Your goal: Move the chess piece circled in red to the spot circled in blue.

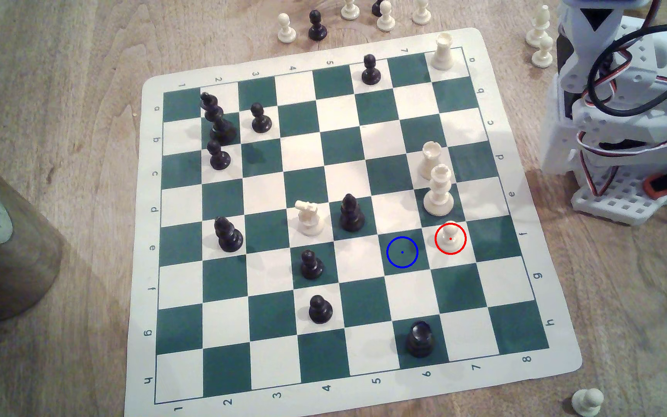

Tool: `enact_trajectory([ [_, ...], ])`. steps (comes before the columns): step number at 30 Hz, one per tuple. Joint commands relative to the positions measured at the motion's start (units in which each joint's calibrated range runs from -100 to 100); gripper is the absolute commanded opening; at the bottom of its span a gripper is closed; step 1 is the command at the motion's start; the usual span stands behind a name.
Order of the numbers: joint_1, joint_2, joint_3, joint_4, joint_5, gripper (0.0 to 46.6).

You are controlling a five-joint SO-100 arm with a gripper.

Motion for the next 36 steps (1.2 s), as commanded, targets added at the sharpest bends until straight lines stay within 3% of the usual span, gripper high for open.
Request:
enact_trajectory([
  [1, -8.2, 0.1, -1.0, 0.5, -0.2, 0.2],
  [12, -8.6, 0.1, -10.2, 22.6, -0.3, 0.2],
  [23, -8.9, 0.1, -33.5, 60.3, -0.4, 0.2],
  [25, -8.9, 0.1, -37.0, 68.6, -1.9, 0.2],
  [26, -8.9, 0.1, -39.1, 75.2, -3.8, 0.2],
  [30, -9.6, 0.1, -41.2, 84.2, -4.0, 0.2],
  [36, -10.3, 4.6, -53.0, 111.4, -3.7, 0.2],
])
